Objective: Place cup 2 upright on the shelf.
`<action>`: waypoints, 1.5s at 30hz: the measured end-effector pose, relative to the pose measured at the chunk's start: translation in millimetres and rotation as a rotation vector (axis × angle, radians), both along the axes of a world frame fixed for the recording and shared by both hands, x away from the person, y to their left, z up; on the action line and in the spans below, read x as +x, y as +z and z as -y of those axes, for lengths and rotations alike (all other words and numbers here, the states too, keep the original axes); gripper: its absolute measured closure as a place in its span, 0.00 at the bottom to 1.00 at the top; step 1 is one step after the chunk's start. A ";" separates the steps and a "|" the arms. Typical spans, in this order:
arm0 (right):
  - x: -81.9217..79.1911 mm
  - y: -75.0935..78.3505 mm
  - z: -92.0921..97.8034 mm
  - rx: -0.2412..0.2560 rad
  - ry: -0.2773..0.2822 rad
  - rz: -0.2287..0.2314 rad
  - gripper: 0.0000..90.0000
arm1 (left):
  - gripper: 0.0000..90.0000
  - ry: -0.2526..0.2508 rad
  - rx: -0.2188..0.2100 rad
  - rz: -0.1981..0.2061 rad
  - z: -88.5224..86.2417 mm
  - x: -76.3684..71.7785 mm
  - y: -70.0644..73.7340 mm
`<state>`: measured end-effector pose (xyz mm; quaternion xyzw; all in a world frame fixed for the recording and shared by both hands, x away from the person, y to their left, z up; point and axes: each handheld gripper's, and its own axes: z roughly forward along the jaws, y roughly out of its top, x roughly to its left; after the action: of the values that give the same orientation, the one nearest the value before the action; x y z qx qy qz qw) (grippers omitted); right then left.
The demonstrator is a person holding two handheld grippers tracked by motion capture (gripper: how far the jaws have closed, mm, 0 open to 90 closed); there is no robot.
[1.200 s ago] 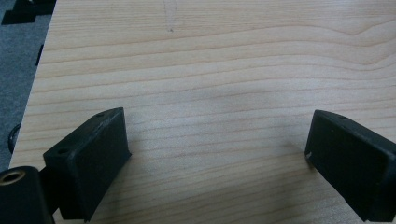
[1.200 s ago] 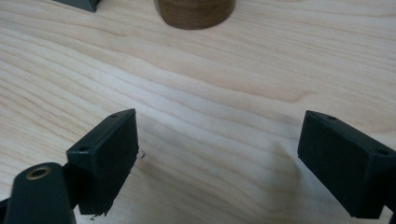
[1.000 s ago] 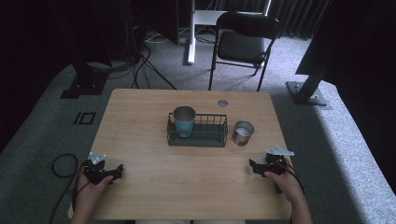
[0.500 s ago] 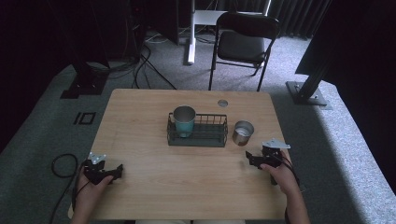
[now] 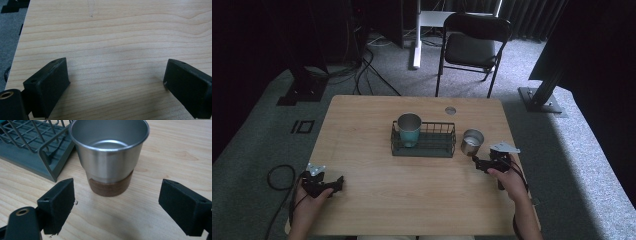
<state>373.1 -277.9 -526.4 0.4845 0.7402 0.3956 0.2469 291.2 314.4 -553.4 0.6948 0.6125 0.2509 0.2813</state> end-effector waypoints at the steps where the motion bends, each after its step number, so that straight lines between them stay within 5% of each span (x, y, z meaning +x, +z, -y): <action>1: 0.9 0.2 -0.7 0.001 -0.003 0.001 0.15 | 0.07 -0.001 0.000 0.000 -0.1 0.0 0.0; 21: 19.6 -1.5 -15.6 0.004 0.005 0.035 0.15 | 0.07 0.000 0.000 0.000 0.0 0.0 0.0; 30: 30.5 0.3 -20.3 0.057 -0.010 0.041 0.14 | 0.07 -0.001 0.000 0.000 -0.1 0.0 0.0; 45: 40.6 -7.2 -29.3 0.071 -0.032 0.107 0.14 | 0.07 0.000 -0.001 0.002 0.0 0.1 -0.2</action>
<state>413.7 -248.7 -533.6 0.4829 0.7035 0.4428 0.2753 291.3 314.5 -553.5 0.6945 0.6123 0.2511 0.2824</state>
